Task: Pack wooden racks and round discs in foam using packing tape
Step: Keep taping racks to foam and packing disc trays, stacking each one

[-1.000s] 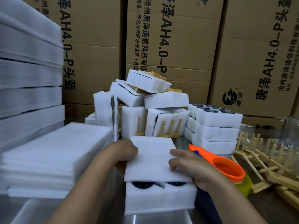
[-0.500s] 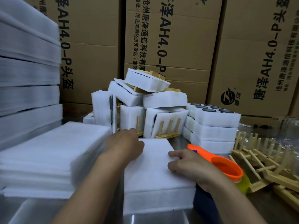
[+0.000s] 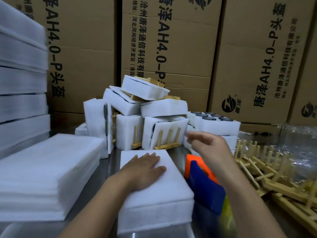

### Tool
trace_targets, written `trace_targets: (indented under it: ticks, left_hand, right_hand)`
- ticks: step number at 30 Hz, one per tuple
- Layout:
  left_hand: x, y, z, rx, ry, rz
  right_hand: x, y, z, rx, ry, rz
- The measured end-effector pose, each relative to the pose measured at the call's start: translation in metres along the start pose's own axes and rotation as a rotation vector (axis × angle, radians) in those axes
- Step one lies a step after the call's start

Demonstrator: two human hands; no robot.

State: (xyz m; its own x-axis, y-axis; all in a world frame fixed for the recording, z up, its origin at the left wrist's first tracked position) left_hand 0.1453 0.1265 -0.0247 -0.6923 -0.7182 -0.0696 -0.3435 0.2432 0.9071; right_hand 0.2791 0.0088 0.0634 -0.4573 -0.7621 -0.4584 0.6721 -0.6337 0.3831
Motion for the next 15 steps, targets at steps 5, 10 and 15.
trace_targets:
  ticks: [5,10,15]
  left_hand:
    - [0.000,-0.001,0.000,0.002,0.014,0.010]
    - [-0.001,0.000,-0.001,0.005,0.025,0.000]
    - [0.001,0.001,-0.002,0.007,0.024,-0.007]
  right_hand:
    - [-0.027,0.088,-0.045,0.514,-0.219,-0.257]
    - [-0.023,0.087,-0.119,0.558,-0.470,-0.022]
    - [-0.011,0.086,-0.131,0.541,-0.552,-0.016]
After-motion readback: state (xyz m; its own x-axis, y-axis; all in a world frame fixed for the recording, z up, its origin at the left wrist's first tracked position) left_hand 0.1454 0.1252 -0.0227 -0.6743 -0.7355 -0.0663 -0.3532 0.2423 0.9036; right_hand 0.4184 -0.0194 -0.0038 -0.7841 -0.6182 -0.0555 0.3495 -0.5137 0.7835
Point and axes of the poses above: each hand's wrist, its own x-axis away from the middle knuckle, its own y-axis out of the back of the hand, z = x × y, the point moved 9 cm from there along -x, towards the middle knuckle, and after that the axes turned 9 degrees about x, right-handed, at the moved point
